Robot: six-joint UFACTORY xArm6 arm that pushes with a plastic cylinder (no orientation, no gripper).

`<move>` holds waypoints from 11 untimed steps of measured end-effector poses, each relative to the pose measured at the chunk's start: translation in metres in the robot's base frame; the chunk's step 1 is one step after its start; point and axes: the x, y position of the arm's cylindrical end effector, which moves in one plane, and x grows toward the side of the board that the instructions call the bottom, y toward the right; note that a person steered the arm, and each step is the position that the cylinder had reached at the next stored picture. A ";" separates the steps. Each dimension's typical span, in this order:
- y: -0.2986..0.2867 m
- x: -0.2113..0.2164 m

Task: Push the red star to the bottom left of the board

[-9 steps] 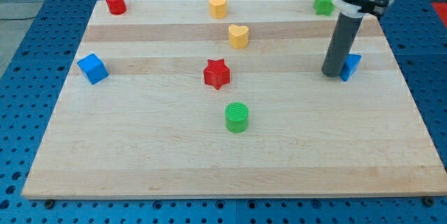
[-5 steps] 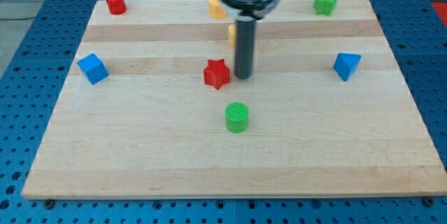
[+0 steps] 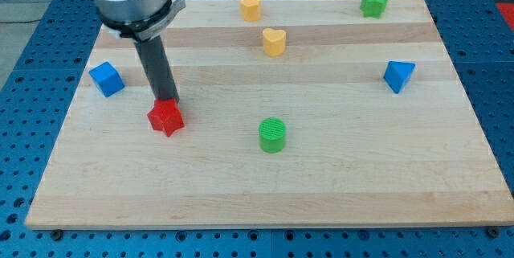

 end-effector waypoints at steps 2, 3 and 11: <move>0.013 0.021; 0.036 0.030; -0.045 0.138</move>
